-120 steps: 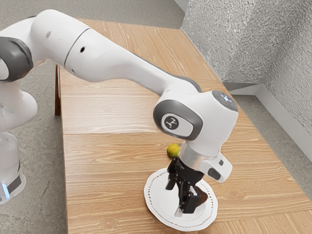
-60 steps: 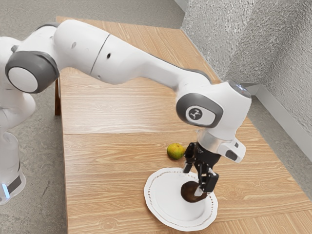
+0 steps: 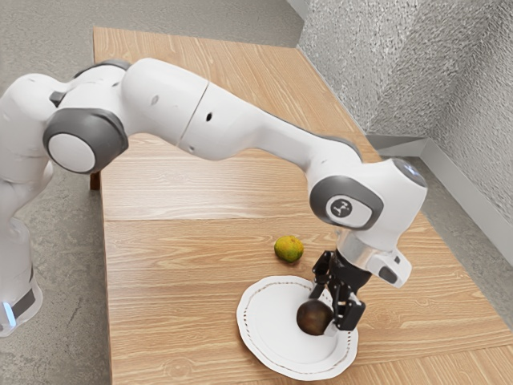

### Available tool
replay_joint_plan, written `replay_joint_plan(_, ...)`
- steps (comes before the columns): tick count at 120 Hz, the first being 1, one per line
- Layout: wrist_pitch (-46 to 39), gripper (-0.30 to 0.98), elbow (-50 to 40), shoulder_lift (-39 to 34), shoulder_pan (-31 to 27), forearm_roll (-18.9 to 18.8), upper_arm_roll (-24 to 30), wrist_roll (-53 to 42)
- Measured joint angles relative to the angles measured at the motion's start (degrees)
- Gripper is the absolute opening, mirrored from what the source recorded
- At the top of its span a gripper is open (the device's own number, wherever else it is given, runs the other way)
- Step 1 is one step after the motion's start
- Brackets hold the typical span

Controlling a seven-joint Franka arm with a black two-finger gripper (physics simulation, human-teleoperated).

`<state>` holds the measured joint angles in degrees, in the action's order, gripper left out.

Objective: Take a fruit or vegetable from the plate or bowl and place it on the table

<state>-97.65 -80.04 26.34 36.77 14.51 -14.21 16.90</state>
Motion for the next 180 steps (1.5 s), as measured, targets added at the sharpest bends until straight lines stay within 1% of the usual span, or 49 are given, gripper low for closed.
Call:
replay_joint_plan(45,1.0,0.69,0.0,-0.4,0.3,0.2,0.4,-2.1)
replay_joint_plan(99,2.1,0.68,-1.4,-0.3,1.0,0.2,0.4,-2.1)
replay_joint_plan(107,2.3,0.63,-1.4,-0.3,1.0,0.2,0.4,-2.0)
replay_joint_plan(122,2.6,0.43,-1.3,-0.5,0.9,0.0,0.4,-1.7)
replay_joint_plan(132,3.1,0.33,-1.1,-1.7,0.8,-0.4,0.2,-1.5)
replay_joint_plan(145,4.2,0.26,-1.1,-5.2,0.6,-1.5,-0.1,-1.1)
replay_joint_plan(149,4.7,0.24,-1.1,-6.4,0.8,-1.7,-1.3,-1.0)
replay_joint_plan(155,5.6,0.24,-1.1,-8.4,0.8,-2.0,-4.8,-0.8)
replay_joint_plan(169,8.0,0.24,-1.1,-10.2,0.5,-2.4,-16.2,-0.8)
replay_joint_plan(180,9.7,0.25,-1.2,-10.5,0.4,-2.5,-26.7,-1.1)
